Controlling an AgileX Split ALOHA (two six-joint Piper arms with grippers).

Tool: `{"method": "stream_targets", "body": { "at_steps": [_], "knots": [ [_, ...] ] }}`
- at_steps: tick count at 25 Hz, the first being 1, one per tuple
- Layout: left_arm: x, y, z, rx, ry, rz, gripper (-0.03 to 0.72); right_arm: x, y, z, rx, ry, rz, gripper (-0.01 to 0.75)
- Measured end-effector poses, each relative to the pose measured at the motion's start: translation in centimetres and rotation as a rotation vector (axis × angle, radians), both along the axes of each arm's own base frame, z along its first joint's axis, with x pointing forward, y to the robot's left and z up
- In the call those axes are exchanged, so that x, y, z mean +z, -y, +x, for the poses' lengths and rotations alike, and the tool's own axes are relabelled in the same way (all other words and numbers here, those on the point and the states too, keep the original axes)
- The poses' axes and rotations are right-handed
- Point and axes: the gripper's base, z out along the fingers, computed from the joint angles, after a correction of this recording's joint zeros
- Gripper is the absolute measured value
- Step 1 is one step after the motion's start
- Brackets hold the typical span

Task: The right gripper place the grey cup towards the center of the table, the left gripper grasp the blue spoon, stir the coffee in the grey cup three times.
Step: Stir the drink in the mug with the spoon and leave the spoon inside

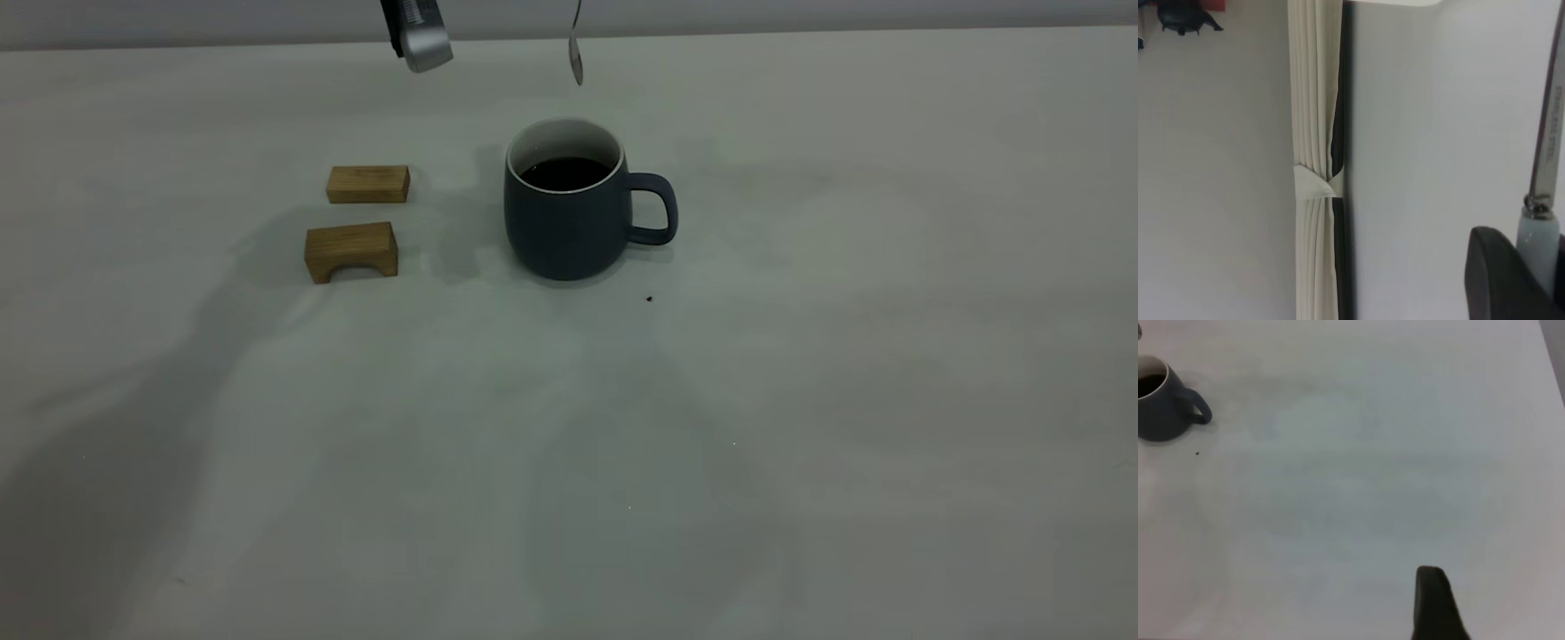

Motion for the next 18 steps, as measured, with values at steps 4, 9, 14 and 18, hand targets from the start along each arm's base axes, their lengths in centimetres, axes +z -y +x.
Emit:
{"method": "stream_targets", "body": {
  "at_steps": [4,9,14,18],
  "knots": [
    [-0.4,0.0,0.0,-0.004,-0.006,0.000,0.127,0.0,0.0,0.0,0.000,0.000,0.000,0.500],
    [-2.7,0.1,-0.2,-0.022,-0.067,-0.010,0.127,0.0,0.0,0.0,0.000,0.000,0.000,0.500],
    [-3.1,0.1,-0.4,-0.019,-0.114,-0.014,0.127,0.0,0.0,0.0,0.000,0.000,0.000,0.500],
    [-4.2,0.0,-0.4,-0.018,-0.136,0.008,0.127,0.0,0.0,0.0,0.000,0.000,0.000,0.500]
  ]
}}
